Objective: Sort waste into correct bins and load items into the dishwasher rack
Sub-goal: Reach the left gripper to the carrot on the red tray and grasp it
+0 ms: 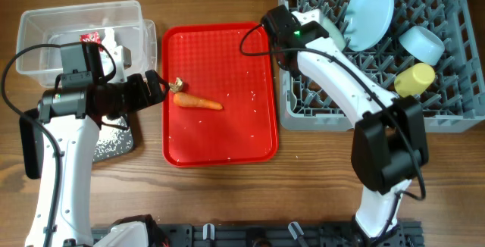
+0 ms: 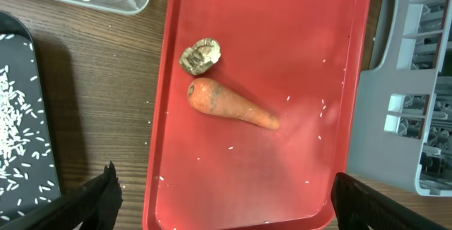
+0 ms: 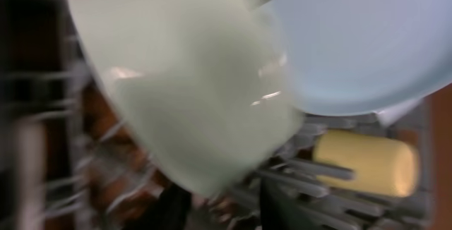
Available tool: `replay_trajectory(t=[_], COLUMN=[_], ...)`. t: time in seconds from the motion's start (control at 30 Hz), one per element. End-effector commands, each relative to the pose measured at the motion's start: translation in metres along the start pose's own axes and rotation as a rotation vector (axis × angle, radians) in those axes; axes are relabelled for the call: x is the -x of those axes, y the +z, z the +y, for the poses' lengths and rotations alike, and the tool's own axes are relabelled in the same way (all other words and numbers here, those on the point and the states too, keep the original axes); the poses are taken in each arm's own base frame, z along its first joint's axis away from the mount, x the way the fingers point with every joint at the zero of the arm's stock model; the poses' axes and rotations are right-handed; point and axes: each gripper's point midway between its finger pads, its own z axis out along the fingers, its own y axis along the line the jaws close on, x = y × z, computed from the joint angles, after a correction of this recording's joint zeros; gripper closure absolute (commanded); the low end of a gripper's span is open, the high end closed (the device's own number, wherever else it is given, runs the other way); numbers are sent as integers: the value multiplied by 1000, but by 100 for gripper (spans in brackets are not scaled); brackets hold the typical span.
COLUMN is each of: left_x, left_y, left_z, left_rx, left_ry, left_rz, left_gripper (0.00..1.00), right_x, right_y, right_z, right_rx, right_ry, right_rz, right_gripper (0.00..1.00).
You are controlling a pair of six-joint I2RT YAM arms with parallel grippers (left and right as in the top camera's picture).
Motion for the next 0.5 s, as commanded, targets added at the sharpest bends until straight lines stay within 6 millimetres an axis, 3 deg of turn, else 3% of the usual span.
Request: replay_trajectory(t=[0.0, 0.1, 0.2, 0.37, 0.47], left_x=[3, 3, 3, 3, 3], left_y=[-4, -4, -4, -4, -4], left_z=[0, 0, 0, 0, 1], left_rx=[4, 4, 4, 4, 4], left_ry=[-5, -5, -5, -6, -6], left_rz=[-17, -17, -17, -16, -16], left_gripper=[2, 0, 0, 0, 0], right_x=[26, 52, 60, 43, 27], right_y=[-55, -99, -132, -164, -169], right_z=[6, 20, 45, 90, 116], right_rx=[258, 489, 706, 1016, 1077], right_ry=[46, -25, -115, -246, -340], right_rz=[-103, -252, -337, -331, -312], right_gripper=[42, 37, 37, 37, 36])
